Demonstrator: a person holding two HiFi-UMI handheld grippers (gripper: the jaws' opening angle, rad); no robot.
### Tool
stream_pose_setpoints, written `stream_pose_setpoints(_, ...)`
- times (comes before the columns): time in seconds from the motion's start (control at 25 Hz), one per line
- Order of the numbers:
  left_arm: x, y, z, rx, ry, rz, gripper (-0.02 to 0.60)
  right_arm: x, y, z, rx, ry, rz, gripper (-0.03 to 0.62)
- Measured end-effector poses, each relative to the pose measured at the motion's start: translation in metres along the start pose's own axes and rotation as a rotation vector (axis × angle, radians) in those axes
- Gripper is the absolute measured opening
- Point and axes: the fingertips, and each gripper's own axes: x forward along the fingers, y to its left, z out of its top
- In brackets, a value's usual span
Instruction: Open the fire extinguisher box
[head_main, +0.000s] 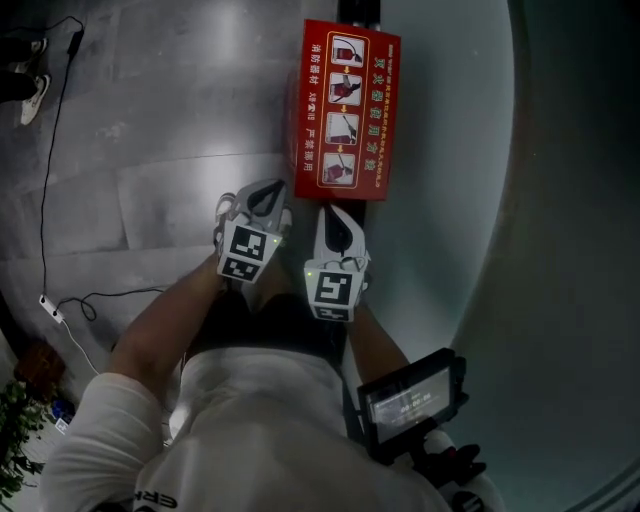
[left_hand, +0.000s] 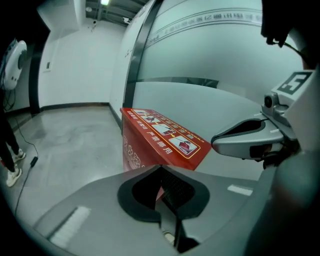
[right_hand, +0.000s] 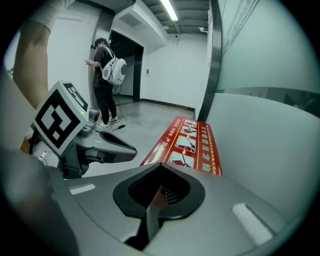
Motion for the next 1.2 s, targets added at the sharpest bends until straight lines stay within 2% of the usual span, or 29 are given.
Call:
stream_pose_setpoints(0.12,0.008,-0.008,0.001,-0.047,0.026,-0.075,0.013,-0.002,-0.006,-0.007,0.011,0.009,-0.014,0.014)
stream_pose_setpoints(0.2,0.014,-0.011,-0.002,-0.069,0.044,-0.106,0.086,-0.004,-0.009,-0.012,0.019,0.014,-0.021,0.014)
stream_pose_setpoints(0.32,0.017,-0.01,-0.006,-0.113,0.06,-0.131,0.086,-0.008,-0.014,-0.019,0.035,0.022,-0.033,0.014)
stream_pose_setpoints(0.44,0.013,-0.008,-0.008,-0.201,0.067,-0.176,0.096,-0.013,-0.017,-0.022,0.044,0.031,-0.043,0.014)
stream_pose_setpoints(0.52,0.012,-0.012,-0.006,-0.243,0.073,-0.223,0.141,-0.015,-0.02,-0.023,0.046,0.032,-0.047,0.014)
stream_pose_setpoints(0.6,0.014,-0.021,-0.004,-0.249,0.078,-0.265,0.169,-0.015,-0.022,-0.022,0.04,0.029,-0.05,0.014)
stream_pose_setpoints(1.0,0.03,-0.027,-0.013,-0.319,0.101,-0.257,0.17,-0.016,-0.032,-0.03,0.063,0.038,-0.068,0.014)
stream_pose_setpoints(1.2,0.03,-0.027,-0.011,-0.319,0.11,-0.267,0.183,-0.02,-0.036,-0.024,0.068,0.028,-0.08,0.014)
